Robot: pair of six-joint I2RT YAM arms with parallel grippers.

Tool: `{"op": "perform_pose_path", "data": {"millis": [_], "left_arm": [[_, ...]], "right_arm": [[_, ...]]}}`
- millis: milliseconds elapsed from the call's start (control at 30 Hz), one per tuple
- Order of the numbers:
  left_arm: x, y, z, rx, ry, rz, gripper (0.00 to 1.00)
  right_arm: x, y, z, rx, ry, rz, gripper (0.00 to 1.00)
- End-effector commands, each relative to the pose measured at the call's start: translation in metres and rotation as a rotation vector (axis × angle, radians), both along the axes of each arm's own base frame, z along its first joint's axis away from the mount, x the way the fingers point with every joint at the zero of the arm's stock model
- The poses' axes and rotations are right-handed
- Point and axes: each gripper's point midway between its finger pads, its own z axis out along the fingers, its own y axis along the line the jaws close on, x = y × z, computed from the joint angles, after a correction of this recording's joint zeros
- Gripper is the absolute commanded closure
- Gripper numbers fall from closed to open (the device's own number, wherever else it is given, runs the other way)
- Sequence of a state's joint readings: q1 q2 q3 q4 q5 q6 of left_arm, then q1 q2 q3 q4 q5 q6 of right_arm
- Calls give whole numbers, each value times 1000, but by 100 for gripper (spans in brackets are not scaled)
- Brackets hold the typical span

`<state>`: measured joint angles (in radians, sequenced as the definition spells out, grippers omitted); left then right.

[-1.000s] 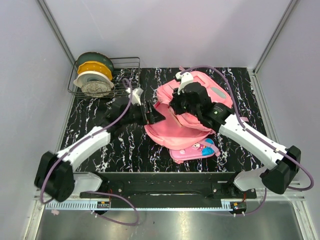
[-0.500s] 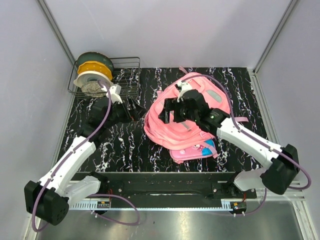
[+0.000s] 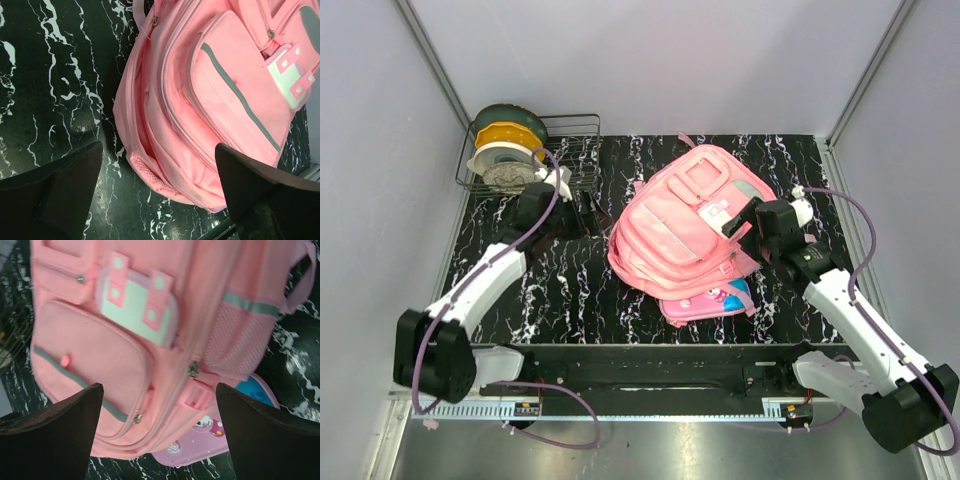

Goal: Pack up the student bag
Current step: Adjust the student bag at the center of the board.

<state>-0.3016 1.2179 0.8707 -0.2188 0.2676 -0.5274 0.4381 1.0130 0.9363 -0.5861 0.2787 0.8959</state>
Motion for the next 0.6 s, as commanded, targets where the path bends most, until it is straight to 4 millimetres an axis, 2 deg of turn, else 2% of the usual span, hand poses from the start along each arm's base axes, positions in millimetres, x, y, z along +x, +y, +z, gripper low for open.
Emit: {"op": "perform_pose_path", "data": {"millis": [0,100,133,200,333,433,467,533,567], "left_arm": [[35,-20,21,-45,-98,-82,1],[51,-30,25,-78,-117,-129,1],[54,-38,17,-103,-87,-167,1],[65,-43,15,-121,-97,-183,1],[83,-53,-9,-141,-81,-214,1],[89,-53,-23,-131,-91,-214,1],[91,-54,-35,-126,-64,-219,1],[93,-59,-38,-158,-67,-262,1],[95,-60,-49,-159,-46,-266,1]], "right_arm": [[-19,-15,-37,89,157,-135,0],[-26,-10,-52,118,207,-127,0],[-28,-7,-55,128,222,-113,0],[-32,-5,-61,139,243,-106,0],[-39,-2,-78,155,273,-91,0],[-32,-1,-86,147,263,-78,0],[-29,-1,-92,138,274,-80,0],[-26,-1,-99,131,289,-76,1],[-22,-4,-103,125,296,-86,0]]}}
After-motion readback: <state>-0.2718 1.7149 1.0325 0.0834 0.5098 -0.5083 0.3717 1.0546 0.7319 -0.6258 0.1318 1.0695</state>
